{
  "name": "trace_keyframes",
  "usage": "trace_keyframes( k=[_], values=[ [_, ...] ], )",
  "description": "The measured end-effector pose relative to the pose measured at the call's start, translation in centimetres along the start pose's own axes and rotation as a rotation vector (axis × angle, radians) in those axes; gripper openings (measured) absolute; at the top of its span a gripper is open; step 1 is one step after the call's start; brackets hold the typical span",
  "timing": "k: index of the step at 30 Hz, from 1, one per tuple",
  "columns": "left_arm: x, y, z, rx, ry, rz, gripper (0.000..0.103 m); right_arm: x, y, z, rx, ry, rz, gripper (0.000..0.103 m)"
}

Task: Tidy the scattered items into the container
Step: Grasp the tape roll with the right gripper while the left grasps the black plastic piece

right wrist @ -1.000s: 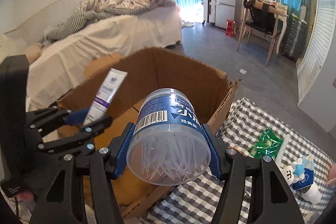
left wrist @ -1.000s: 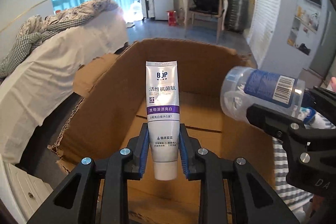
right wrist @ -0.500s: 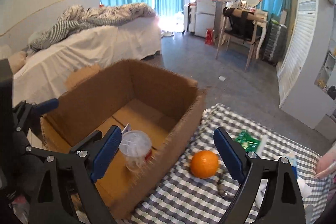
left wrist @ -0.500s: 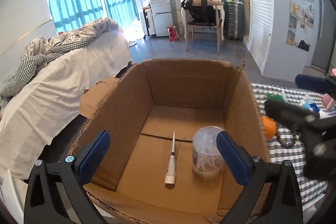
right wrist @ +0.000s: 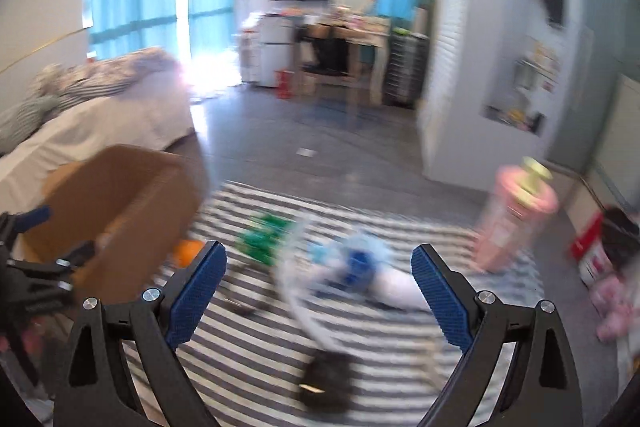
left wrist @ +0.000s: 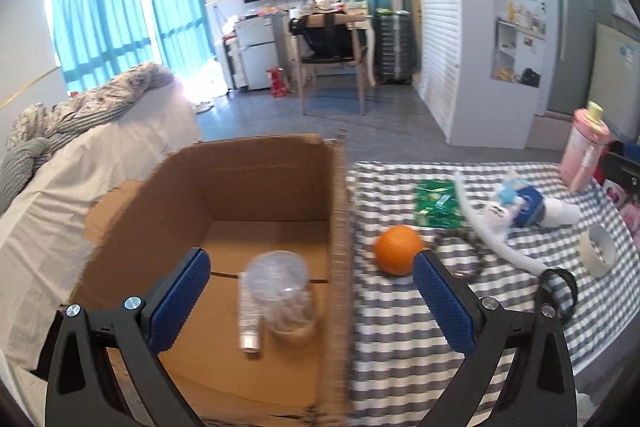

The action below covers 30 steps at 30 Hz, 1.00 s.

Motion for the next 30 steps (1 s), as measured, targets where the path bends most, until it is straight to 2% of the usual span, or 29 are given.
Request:
trace_keyframes(
  k=[4,9,15,23,26,28,30],
  values=[
    [0.6,0.4,-3.3,0.006,0.06,0.031,0.103,-0.3,3.6,-6.6,0.106,0.105,0.079,0.094],
    [1.6,1.0,-7.2,0.07,0.105,0.071,0.103,0.9,8.2,-10.7,0.199,0.12,0.172,0.094],
    [2.2,1.8,-10.3,0.113,0.181,0.121,0.103,3.8,10.7,-11.7,0.19,0.125,0.244,0.094],
    [3.0,2.1,-11.9,0.16,0.181,0.161,0.103,7.3,12.3,-14.0,0.208,0.212,0.32,0.094],
    [3.5,2.1,-12.2,0.164,0.181,0.179,0.103,7.9,13.1,-15.0,0.263,0.163,0.324,0.094],
    [3.9,2.3,-12.5,0.168,0.183,0.19,0.103,7.5,13.1,-15.3,0.284,0.141,0.293,0.083],
    [4.0,2.4,-12.9,0.173,0.196,0.198,0.103,6.8,12.8,-15.3,0.296,0.114,0.262,0.083]
  ],
)
Point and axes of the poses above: each gripper's, at about its wrist camera, not at the fingertips, and x roughly the way its jaws point, z to its left, y to its underside, the point moved 2 cm from there along x, roughly the way its jaws point, and after that the axes turned 10 degrees about -y, right-handed, at the moved point
